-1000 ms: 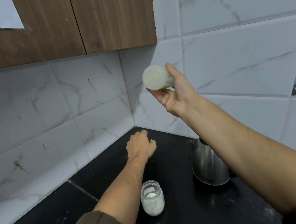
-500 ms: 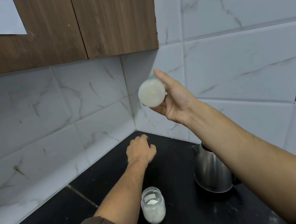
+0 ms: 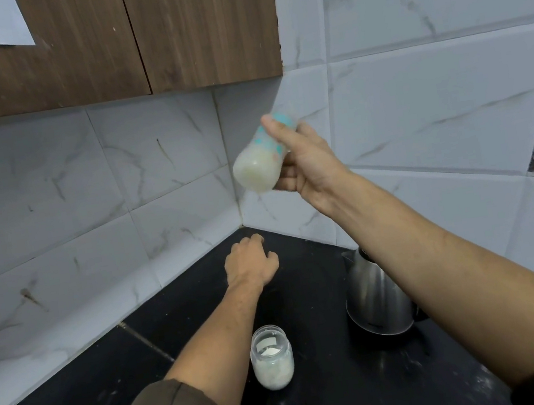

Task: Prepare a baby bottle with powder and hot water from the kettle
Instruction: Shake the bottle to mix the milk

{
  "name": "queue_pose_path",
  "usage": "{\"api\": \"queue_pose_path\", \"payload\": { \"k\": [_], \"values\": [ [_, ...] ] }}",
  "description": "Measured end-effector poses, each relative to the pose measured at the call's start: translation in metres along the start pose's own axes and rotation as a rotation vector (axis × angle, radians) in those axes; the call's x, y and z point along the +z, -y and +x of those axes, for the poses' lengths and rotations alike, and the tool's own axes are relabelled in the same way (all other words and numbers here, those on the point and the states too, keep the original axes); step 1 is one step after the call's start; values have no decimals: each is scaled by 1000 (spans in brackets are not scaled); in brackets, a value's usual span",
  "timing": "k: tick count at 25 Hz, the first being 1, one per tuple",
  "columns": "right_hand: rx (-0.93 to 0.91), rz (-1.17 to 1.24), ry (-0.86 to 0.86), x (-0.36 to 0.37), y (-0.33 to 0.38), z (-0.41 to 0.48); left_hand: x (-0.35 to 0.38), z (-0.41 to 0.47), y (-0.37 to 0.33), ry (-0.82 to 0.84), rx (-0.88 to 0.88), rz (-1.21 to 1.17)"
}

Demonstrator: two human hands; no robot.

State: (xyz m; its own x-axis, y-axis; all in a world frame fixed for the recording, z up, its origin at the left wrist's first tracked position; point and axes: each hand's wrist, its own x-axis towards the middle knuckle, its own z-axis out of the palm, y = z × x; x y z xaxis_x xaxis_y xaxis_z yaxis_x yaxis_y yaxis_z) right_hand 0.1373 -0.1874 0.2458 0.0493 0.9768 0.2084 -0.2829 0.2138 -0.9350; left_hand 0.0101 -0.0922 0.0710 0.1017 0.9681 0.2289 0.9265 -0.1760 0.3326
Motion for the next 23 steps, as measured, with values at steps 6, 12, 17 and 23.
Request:
{"api": "queue_pose_path", "payload": {
  "k": [6, 12, 17, 23],
  "values": [
    [-53, -25, -30, -5, -18, 1, 1, -1, -2, 0, -7, -1],
    [-55, 330, -234, -7, -11, 7, 4, -2, -4, -13, 9, -8],
    [-108, -90, 61, -2, -6, -9, 2, 1, 1, -4, -5, -7],
    [63, 181, -60, -10, 8, -1, 1, -6, -2, -16, -2, 2]
  ]
}}
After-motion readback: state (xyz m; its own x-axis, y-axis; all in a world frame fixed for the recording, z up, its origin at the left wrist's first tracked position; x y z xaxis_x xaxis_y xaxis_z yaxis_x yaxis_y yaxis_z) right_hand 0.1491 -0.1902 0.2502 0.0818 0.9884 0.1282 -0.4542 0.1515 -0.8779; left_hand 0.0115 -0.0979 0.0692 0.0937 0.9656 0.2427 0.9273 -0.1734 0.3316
